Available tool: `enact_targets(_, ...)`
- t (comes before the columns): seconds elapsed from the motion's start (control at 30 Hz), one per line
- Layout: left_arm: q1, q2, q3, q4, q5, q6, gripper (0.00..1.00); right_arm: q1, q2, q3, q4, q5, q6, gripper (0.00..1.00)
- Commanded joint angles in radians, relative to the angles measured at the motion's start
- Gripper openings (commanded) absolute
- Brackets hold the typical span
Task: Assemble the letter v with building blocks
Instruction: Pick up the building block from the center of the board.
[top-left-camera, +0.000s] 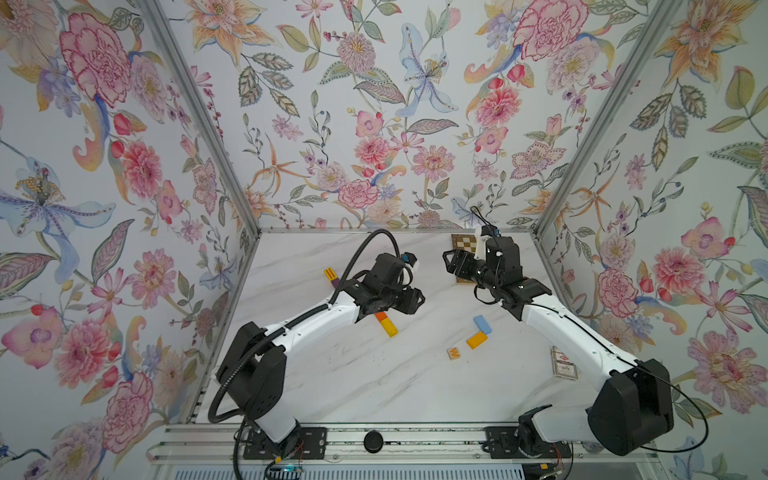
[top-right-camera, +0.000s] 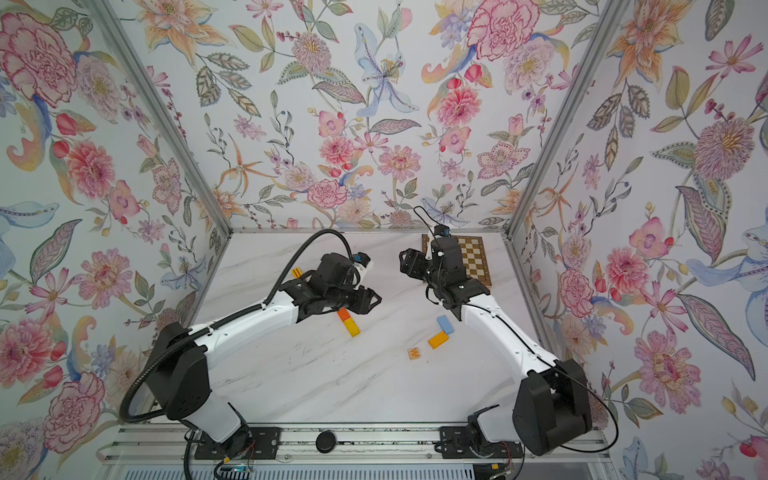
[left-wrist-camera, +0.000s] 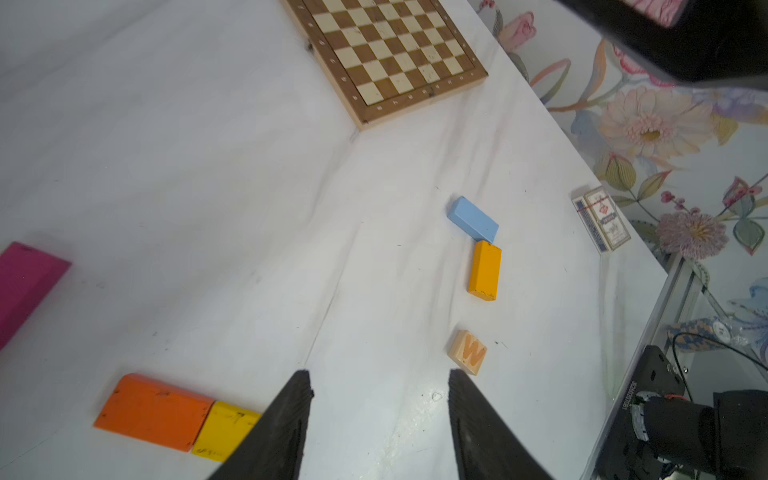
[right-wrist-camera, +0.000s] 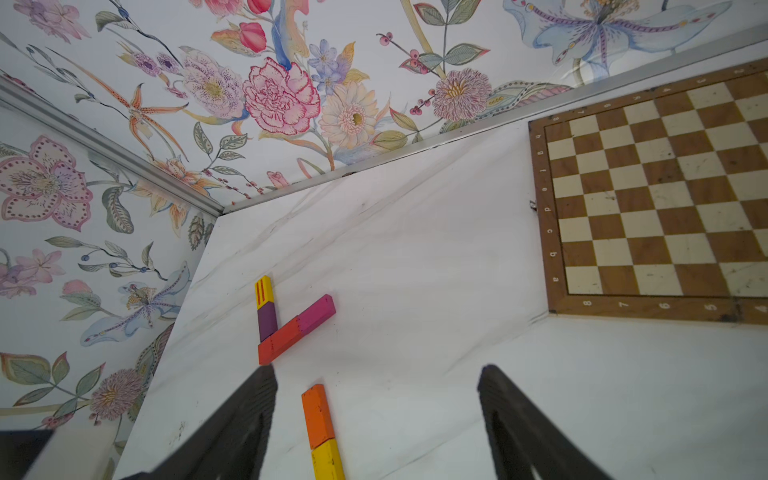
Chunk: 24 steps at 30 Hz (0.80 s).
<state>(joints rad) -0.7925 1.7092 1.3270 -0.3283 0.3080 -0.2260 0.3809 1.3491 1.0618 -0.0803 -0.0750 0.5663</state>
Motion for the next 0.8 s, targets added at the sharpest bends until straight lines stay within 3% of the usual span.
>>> enact_targets(0.0,-0.070,0.094,0.083,-0.165,-0.004,0.142,0.56,-0.032,-0.061,-0.056,0.054,-0.023,0.024,0.79)
enact_targets(0.33,-0.204,0.302,0.273,-0.318,-0.018,0.284,0.55,-0.139,-0.201,-0.190,0.086,-0.088,0.060,0.81)
enact_targets(0.77,-0.279,0.442,0.406,-0.382,-0.048,0.334,0.55,-0.198,-0.240,-0.251,0.117,-0.140,0.086,0.81)
